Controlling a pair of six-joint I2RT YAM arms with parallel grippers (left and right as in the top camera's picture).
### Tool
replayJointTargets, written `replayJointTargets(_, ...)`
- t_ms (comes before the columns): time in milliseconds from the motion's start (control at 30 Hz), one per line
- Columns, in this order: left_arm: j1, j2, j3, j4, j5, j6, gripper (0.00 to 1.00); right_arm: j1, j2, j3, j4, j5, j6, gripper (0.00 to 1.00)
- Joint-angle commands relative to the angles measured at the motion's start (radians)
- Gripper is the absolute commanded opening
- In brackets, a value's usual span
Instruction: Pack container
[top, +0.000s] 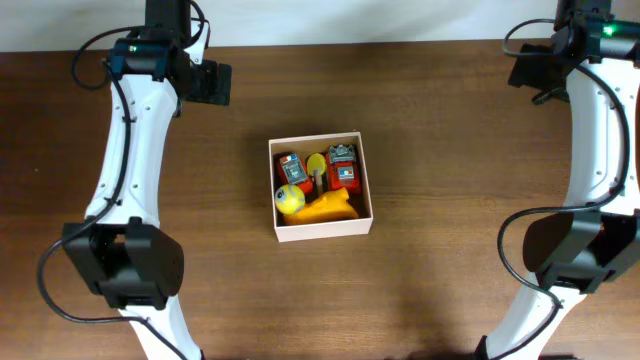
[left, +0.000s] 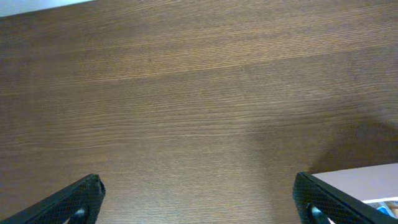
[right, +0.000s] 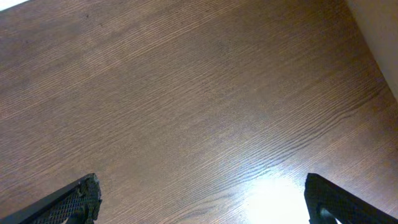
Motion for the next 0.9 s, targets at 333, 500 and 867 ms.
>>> replayJointTargets(333, 0.074, -0.483, -0.146, 0.26, 0.006, 0.011, 0.99, -0.001, -0.008, -0.005, 0.002, 0.003, 0.009, 0.99)
replayJointTargets(500, 0.08, -0.687, -0.485, 0.54, 0.007, 0.011, 0.99, -0.001, -0.008, -0.005, 0.002, 0.003, 0.009, 0.99)
replayJointTargets(867, 0.08, -1.118, -1.255, 1.045, 0.049, 0.011, 0.99, -0.001, -0.008, -0.005, 0.002, 0.003, 0.008, 0.99)
